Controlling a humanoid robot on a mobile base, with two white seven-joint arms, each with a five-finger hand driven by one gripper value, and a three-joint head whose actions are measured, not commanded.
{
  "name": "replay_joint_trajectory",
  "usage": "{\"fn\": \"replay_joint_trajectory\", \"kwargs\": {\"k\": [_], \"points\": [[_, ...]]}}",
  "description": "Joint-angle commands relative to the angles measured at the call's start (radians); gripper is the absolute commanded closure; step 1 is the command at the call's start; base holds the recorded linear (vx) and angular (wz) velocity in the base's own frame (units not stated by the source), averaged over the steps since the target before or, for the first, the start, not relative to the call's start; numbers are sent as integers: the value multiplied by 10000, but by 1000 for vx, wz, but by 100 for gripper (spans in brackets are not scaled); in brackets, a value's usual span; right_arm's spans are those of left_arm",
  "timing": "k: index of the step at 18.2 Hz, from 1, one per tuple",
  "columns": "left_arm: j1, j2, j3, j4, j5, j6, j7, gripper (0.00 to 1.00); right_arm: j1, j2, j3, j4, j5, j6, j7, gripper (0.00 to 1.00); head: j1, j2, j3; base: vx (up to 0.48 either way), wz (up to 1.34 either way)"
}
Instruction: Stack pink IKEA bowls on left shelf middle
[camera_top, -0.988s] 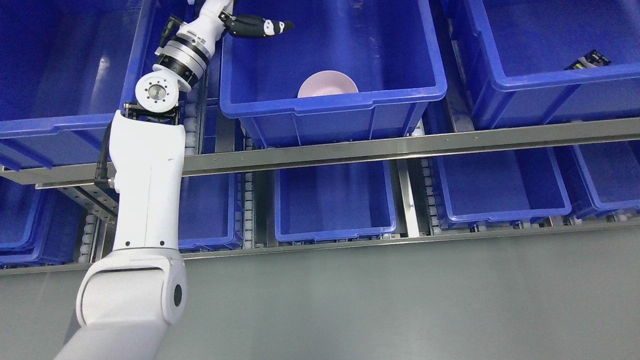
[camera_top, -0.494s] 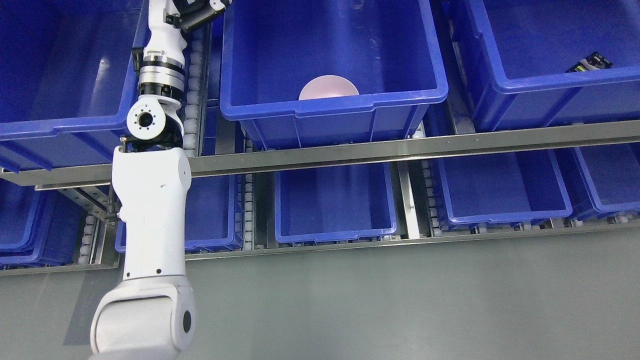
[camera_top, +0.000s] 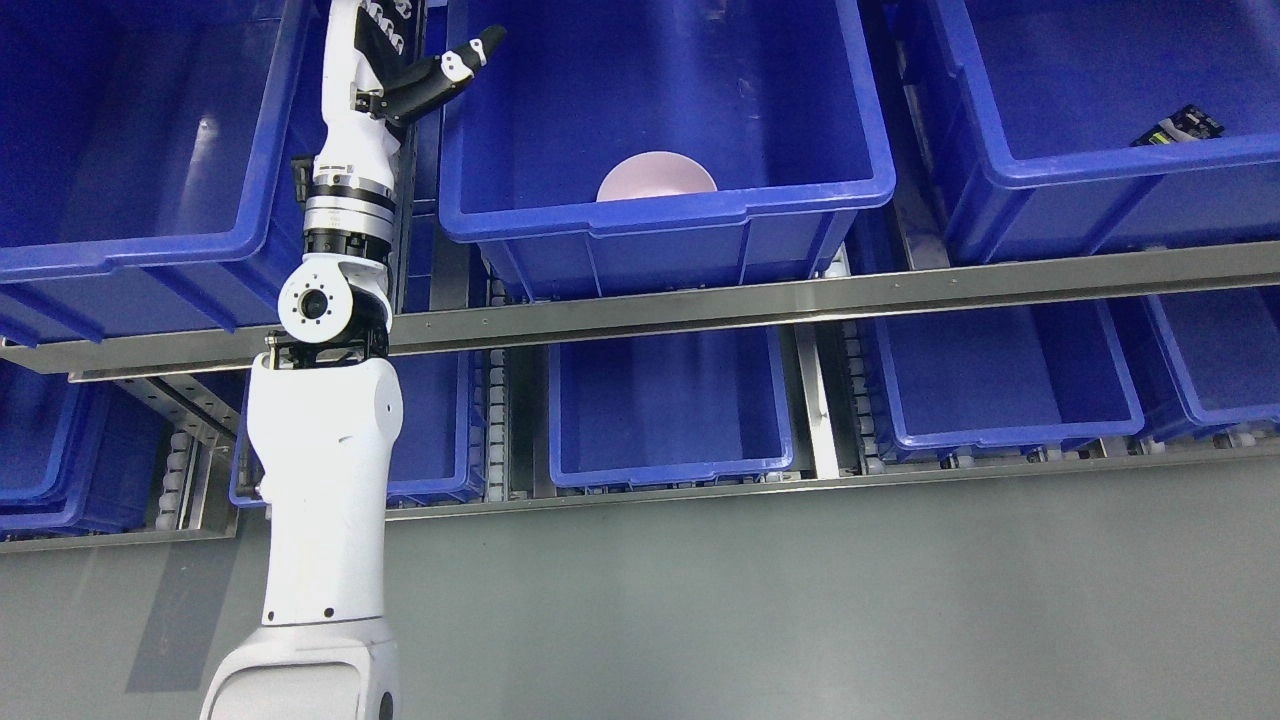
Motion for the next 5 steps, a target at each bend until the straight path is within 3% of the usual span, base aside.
{"fn": "replay_joint_trajectory", "kwargs": {"k": [1,5], "points": [[383,113,-465,-914,127,15,20,0,0,-175,-46,-175,-15,8,0,0,0,0,0,0,0],[383,113,-450,-899,127,15,20,0,0,-175,-46,-175,-15,8,0,0,0,0,0,0,0]]}}
